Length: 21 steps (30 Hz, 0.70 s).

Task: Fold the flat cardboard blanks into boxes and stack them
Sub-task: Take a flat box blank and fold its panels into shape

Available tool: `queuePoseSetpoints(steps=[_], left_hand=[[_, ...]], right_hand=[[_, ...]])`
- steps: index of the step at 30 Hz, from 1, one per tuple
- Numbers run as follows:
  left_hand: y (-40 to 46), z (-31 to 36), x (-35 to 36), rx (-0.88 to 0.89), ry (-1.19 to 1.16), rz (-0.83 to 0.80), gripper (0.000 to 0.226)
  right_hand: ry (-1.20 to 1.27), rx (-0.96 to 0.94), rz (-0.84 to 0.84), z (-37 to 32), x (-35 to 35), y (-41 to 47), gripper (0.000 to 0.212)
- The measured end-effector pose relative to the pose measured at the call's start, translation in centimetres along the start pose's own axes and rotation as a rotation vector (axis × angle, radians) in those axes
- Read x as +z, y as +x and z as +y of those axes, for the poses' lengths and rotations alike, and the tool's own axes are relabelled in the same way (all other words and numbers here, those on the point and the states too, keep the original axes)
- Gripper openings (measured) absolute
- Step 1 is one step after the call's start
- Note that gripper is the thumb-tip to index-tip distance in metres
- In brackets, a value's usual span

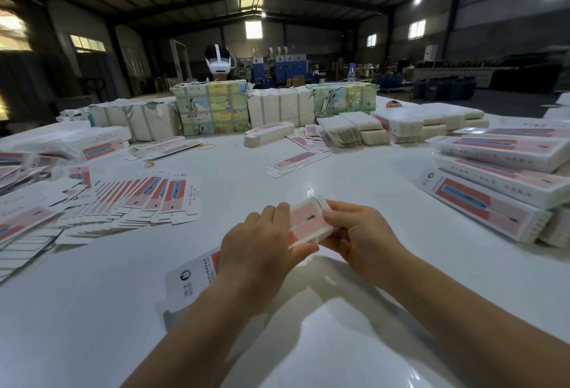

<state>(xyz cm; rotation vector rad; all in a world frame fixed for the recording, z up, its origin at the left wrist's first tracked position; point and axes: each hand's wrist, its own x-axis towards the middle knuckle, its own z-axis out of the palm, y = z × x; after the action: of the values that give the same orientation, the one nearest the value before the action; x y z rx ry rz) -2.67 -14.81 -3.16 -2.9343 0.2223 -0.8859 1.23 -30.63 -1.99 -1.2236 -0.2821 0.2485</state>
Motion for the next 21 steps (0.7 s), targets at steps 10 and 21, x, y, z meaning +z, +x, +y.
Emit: queuePoseSetpoints(steps=[10,21], left_hand=[[0.1,0.8,-1.3,0.06,0.11,0.118,0.067],[0.0,1.7,-1.0,0.006,0.148,0.139,0.071]], right_hand=[[-0.072,0.043,0.047,0.3,0.0,0.1,0.037],[-0.484,-0.185,0.179,1.1,1.0,-0.7,0.032]])
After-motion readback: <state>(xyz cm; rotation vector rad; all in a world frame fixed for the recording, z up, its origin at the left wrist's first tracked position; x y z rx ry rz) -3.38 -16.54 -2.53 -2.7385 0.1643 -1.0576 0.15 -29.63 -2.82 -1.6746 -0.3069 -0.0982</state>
